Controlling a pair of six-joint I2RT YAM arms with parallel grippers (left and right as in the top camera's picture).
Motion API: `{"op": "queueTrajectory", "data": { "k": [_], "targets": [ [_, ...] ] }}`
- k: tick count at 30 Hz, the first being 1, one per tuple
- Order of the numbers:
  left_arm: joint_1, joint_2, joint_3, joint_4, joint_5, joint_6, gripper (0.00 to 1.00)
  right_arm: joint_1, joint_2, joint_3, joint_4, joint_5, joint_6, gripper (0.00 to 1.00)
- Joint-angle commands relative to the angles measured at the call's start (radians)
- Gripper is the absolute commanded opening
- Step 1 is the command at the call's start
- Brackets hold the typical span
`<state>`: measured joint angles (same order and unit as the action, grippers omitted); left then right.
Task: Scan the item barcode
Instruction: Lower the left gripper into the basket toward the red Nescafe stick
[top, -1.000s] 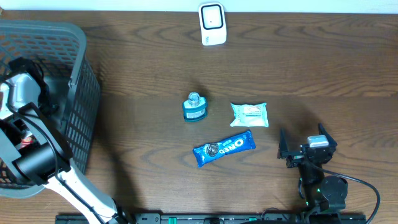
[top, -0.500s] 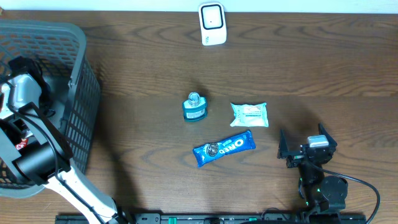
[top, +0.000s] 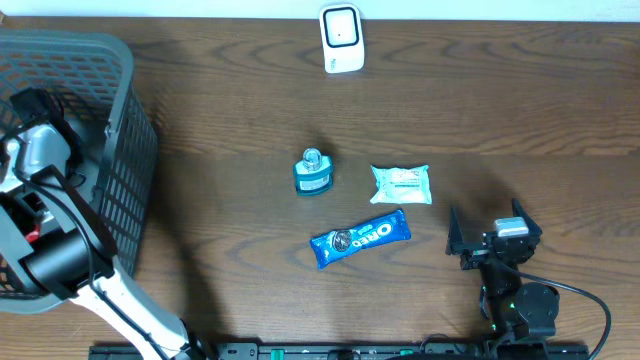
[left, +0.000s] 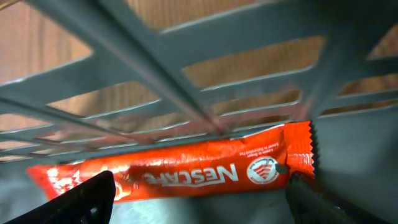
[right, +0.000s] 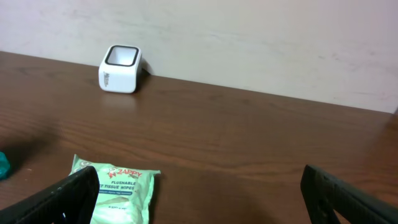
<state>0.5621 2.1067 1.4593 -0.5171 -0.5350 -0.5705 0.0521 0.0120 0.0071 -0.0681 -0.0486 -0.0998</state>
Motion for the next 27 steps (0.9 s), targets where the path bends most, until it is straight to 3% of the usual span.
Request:
{"op": "queueTrajectory", "data": {
  "k": [1, 4, 5, 6, 8, 9, 20, 25, 27],
  "targets": [
    [0.011, 0.063, -0.113, 0.036, 0.108, 0.038, 0.89, 0.008, -0.005, -0.002, -0.004, 0.006, -0.014, 0.99],
    [0.014, 0.063, -0.175, 0.098, 0.108, 0.038, 0.86, 0.008, -0.005, -0.002, -0.004, 0.006, -0.014, 0.99],
    [0.016, 0.063, -0.196, 0.121, 0.108, 0.038, 0.71, 0.008, -0.005, -0.002, -0.004, 0.006, -0.014, 0.99],
    [0.018, 0.063, -0.213, 0.138, 0.108, 0.038, 0.41, 0.008, -0.005, -0.002, -0.004, 0.006, -0.014, 0.99],
    [0.018, 0.063, -0.237, 0.157, 0.108, 0.035, 0.14, 0.008, -0.005, -0.002, -0.004, 0.006, -0.014, 0.99],
    [0.018, 0.063, -0.245, 0.161, 0.108, 0.035, 0.08, 0.008, -0.005, -0.002, -0.004, 0.006, -0.014, 0.99],
    [-0.002, 0.022, -0.256, 0.092, 0.16, 0.019, 0.07, 0.008, -0.005, -0.002, -0.004, 0.006, -0.014, 0.99],
    [-0.048, -0.022, -0.256, 0.095, 0.261, 0.127, 0.08, 0.008, -0.005, -0.002, -0.004, 0.006, -0.014, 0.99],
    [-0.058, -0.045, -0.256, 0.088, 0.257, 0.129, 0.47, 0.008, -0.005, -0.002, -0.004, 0.006, -0.013, 0.99]
  ]
}}
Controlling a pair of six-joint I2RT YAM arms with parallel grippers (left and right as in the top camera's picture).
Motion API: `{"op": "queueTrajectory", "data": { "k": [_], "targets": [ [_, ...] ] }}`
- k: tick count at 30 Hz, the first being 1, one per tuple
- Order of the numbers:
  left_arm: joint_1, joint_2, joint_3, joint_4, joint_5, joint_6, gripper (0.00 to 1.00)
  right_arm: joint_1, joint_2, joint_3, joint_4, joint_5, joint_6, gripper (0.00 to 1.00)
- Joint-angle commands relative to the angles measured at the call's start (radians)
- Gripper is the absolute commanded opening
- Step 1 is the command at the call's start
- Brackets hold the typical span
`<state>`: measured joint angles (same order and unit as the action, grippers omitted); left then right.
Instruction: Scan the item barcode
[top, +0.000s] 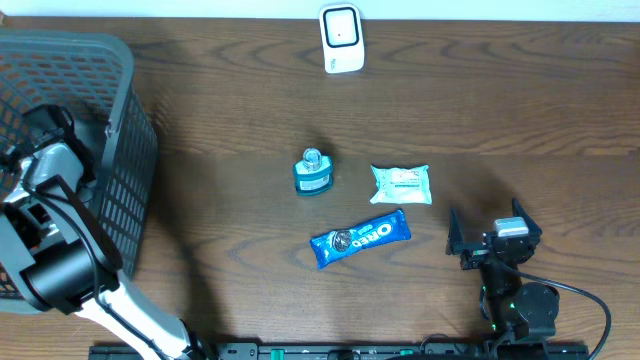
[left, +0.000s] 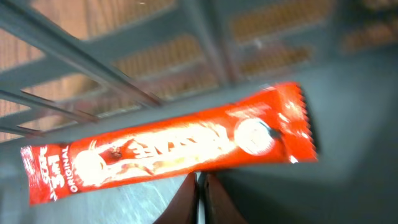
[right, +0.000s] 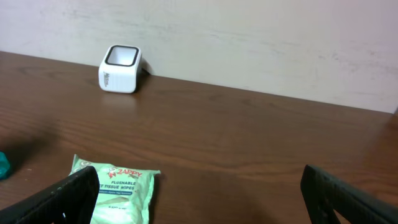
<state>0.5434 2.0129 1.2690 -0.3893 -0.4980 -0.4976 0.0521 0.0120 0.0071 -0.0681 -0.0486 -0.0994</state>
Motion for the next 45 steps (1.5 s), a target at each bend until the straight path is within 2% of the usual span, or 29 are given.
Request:
{"op": "queueTrajectory", "data": {
  "k": [1, 5, 7, 9, 14, 15, 16, 17, 25, 30, 38, 45],
  "targets": [
    [-0.04, 0.034, -0.066, -0.043, 0.22, 0.056, 0.73, 0.008, -0.005, -0.002, -0.004, 0.006, -0.014, 0.99],
    [-0.035, -0.032, -0.066, -0.043, 0.217, 0.062, 0.85, 0.008, -0.005, -0.002, -0.004, 0.006, -0.014, 0.99],
    [-0.024, -0.079, -0.066, -0.02, 0.211, 0.122, 0.87, 0.008, -0.005, -0.002, -0.004, 0.006, -0.014, 0.99],
    [-0.015, -0.092, -0.066, -0.011, 0.175, 0.123, 0.91, 0.008, -0.005, -0.002, -0.004, 0.006, -0.014, 0.99],
    [0.024, -0.093, -0.066, 0.002, 0.167, 0.064, 0.9, 0.008, -0.005, -0.002, -0.004, 0.006, -0.014, 0.99],
    [0.031, -0.097, -0.066, 0.006, 0.167, 0.063, 0.74, 0.008, -0.005, -0.002, -0.004, 0.006, -0.014, 0.99],
    [0.035, -0.101, -0.066, 0.011, 0.161, 0.063, 0.27, 0.008, -0.005, -0.002, -0.004, 0.006, -0.014, 0.99],
    [0.037, -0.106, -0.065, 0.018, 0.146, 0.062, 0.07, 0.008, -0.005, -0.002, -0.004, 0.006, -0.014, 0.99],
    [0.038, -0.141, -0.065, 0.04, 0.0, 0.045, 0.07, 0.008, -0.005, -0.002, -0.004, 0.006, -0.014, 0.99],
    [0.04, -0.14, -0.066, 0.045, -0.145, -0.02, 0.07, 0.008, -0.005, -0.002, -0.004, 0.006, -0.014, 0.99],
    [0.045, -0.106, -0.071, 0.097, -0.146, -0.058, 0.07, 0.008, -0.005, -0.002, -0.004, 0.006, -0.014, 0.99],
    [0.05, 0.002, -0.071, 0.099, -0.139, -0.065, 0.07, 0.008, -0.005, -0.002, -0.004, 0.006, -0.014, 0.99]
  ]
}}
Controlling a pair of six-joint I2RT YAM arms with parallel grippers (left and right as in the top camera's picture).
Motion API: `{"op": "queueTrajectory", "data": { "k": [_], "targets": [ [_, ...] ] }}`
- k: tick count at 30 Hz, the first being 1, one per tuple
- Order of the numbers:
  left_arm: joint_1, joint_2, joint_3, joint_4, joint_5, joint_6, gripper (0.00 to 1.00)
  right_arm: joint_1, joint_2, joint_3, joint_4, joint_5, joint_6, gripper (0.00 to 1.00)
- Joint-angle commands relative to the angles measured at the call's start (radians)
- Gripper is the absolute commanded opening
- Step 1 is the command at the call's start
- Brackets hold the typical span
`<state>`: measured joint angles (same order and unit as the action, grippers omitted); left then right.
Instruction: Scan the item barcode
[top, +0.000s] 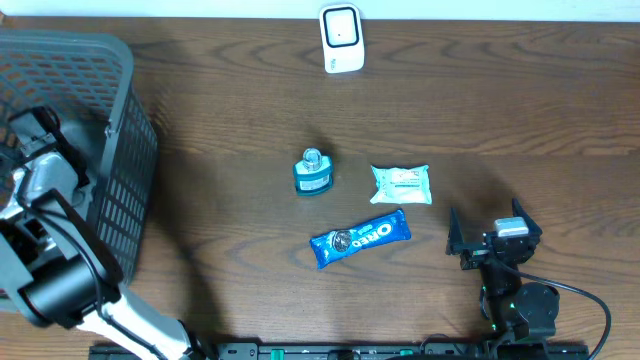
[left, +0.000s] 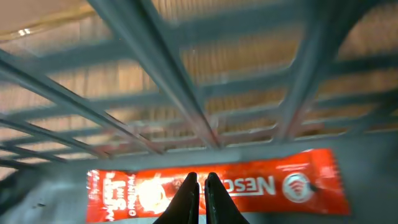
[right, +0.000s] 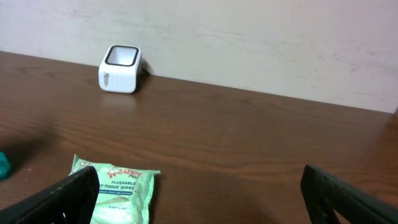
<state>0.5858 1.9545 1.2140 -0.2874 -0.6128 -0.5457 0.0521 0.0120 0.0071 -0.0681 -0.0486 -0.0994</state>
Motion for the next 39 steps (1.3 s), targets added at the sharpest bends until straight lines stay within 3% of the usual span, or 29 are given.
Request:
{"op": "queueTrajectory", "data": {
  "k": [1, 25, 29, 32, 35, 39],
  "targets": [
    [0.008, 0.074, -0.016, -0.006, -0.024, -0.018, 0.07, 0.008, -0.005, -0.002, -0.004, 0.006, -0.014, 0.99],
    [0.008, 0.109, -0.016, -0.034, 0.079, -0.017, 0.07, 0.008, -0.005, -0.002, -0.004, 0.006, -0.014, 0.99],
    [0.008, 0.109, -0.016, -0.107, 0.271, -0.03, 0.07, 0.008, -0.005, -0.002, -0.004, 0.006, -0.014, 0.99],
    [0.004, 0.109, -0.016, -0.182, 0.446, -0.158, 0.07, 0.008, -0.005, -0.002, -0.004, 0.006, -0.014, 0.99],
    [-0.007, 0.109, -0.016, -0.209, 0.647, -0.205, 0.07, 0.008, -0.005, -0.002, -0.004, 0.006, -0.014, 0.99],
    [-0.026, 0.109, -0.015, -0.209, 0.731, -0.224, 0.07, 0.008, -0.005, -0.002, -0.004, 0.006, -0.014, 0.99]
  ]
}}
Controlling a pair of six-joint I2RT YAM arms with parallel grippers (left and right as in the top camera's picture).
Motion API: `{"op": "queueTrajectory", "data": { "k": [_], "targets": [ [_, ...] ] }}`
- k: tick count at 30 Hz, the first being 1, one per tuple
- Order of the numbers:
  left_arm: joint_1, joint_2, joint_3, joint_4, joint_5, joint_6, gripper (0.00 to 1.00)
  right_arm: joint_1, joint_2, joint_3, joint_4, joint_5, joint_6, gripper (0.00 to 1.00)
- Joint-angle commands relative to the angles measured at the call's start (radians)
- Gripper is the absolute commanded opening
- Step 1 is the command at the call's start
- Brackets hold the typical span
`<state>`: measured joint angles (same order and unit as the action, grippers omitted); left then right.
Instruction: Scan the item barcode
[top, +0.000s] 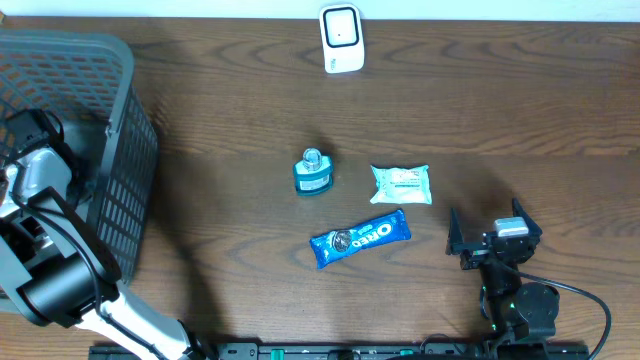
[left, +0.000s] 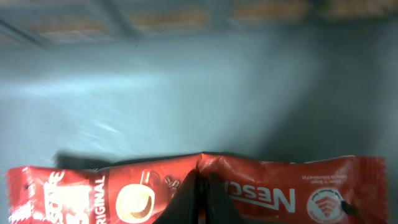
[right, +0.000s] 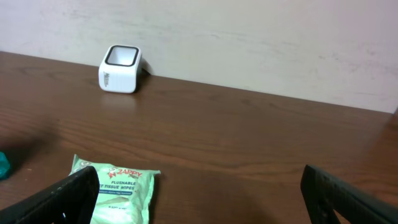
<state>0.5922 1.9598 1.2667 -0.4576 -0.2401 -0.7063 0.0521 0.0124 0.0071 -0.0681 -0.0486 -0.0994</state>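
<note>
A red Nescafe sachet fills the bottom of the left wrist view, against the grey inside of the basket. My left gripper is shut on the sachet's middle, and the wrapper creases where the fingers pinch it. Overhead, the left arm reaches into the basket at the far left and the sachet is hidden. The white scanner stands at the table's far edge, also seen in the right wrist view as the scanner. My right gripper rests open near the front right with nothing between its fingers.
A teal bottle, a green wipes pack and a blue Oreo pack lie mid-table. The wipes pack is just ahead of the right gripper's left finger. A pale wall runs behind the scanner.
The left wrist view has dropped from the basket's lattice wall to its grey inside. The sachet now sits creased around the shut fingers. The right arm has not moved.
My left gripper was open over the sachet lying in the basket. Then its fingers were shut at the sachet's lower edge, with the sachet tilted. Later they stayed shut with the sachet level, and now they pinch its middle. The right arm stayed still throughout.
</note>
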Motion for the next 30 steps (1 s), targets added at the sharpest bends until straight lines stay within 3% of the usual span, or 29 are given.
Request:
{"op": "queueTrajectory", "data": {
  "k": [1, 3, 6, 8, 10, 13, 19, 23, 30],
  "targets": [
    [-0.035, 0.104, -0.068, -0.048, 0.357, -0.062, 0.07, 0.008, -0.005, -0.002, -0.004, 0.006, -0.014, 0.99],
    [-0.035, 0.103, -0.068, -0.071, 0.365, -0.062, 0.1, 0.008, -0.005, -0.002, -0.004, 0.006, -0.014, 0.99],
    [-0.035, 0.101, -0.068, -0.102, 0.394, -0.049, 0.47, 0.008, -0.005, -0.002, -0.004, 0.006, -0.014, 0.99],
    [-0.035, 0.092, -0.068, -0.114, 0.416, -0.024, 0.77, 0.008, -0.005, -0.002, -0.004, 0.006, -0.014, 0.99],
    [-0.037, 0.074, -0.068, -0.122, 0.412, -0.002, 0.95, 0.008, -0.005, -0.002, -0.004, 0.006, -0.014, 0.99],
    [-0.039, 0.006, -0.067, -0.121, 0.389, 0.083, 1.0, 0.008, -0.005, -0.002, -0.004, 0.006, -0.014, 0.99],
    [-0.039, -0.064, -0.064, -0.124, 0.233, 0.235, 0.98, 0.008, -0.005, -0.002, -0.004, 0.006, -0.014, 0.99],
    [-0.039, -0.064, -0.064, -0.122, 0.227, 0.351, 0.98, 0.008, -0.005, -0.002, -0.004, 0.006, -0.014, 0.99],
    [-0.038, -0.063, -0.066, -0.118, 0.145, 0.362, 0.98, 0.008, -0.005, -0.002, -0.004, 0.006, -0.014, 0.99]
  ]
}}
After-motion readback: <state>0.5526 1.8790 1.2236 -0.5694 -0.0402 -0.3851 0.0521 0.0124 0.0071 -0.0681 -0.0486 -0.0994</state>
